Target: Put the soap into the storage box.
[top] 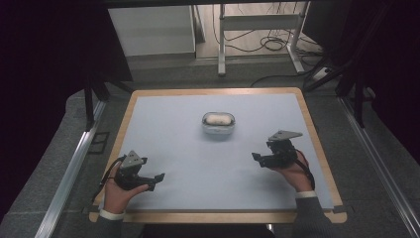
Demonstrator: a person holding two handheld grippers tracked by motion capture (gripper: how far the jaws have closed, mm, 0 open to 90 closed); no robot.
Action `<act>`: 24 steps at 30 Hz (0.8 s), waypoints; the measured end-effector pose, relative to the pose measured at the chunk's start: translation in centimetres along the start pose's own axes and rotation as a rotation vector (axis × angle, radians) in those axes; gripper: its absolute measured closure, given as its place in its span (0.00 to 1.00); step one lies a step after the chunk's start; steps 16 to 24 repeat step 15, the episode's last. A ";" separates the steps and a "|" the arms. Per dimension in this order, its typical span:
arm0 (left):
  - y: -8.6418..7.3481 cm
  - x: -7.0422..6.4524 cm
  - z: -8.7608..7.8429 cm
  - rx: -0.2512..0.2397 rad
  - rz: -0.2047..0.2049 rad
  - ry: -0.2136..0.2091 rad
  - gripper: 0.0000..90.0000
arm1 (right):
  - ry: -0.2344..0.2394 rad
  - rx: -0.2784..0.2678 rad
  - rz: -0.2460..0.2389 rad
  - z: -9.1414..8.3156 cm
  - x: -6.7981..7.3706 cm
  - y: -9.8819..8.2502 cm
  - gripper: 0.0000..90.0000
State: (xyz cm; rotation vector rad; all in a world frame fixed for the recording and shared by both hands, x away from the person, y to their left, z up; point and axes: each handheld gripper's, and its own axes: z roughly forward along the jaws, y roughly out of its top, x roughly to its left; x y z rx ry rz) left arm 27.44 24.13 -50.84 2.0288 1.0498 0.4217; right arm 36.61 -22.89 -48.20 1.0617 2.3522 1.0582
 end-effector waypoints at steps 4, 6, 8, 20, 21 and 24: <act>0.0 0.0 -0.1 -0.002 0.002 0.004 0.10 | -0.014 -0.004 0.028 -0.3 -0.5 -1.1 0.27; 0.0 0.0 -0.1 -0.003 0.001 0.005 0.10 | -0.030 -0.007 0.027 -0.5 -0.5 -1.2 0.27; 0.0 0.0 -0.1 -0.003 0.003 0.007 0.10 | -0.036 -0.018 0.029 -0.7 -0.6 -1.2 0.26; 0.0 0.0 -0.1 -0.003 0.006 0.011 0.10 | -0.050 -0.039 0.025 -1.1 -0.8 -1.2 0.26; 0.0 0.0 -0.1 -0.003 0.006 0.011 0.10 | -0.050 -0.039 0.025 -1.1 -0.8 -1.2 0.26; 0.0 0.0 -0.1 -0.003 0.006 0.011 0.10 | -0.050 -0.039 0.025 -1.1 -0.8 -1.2 0.26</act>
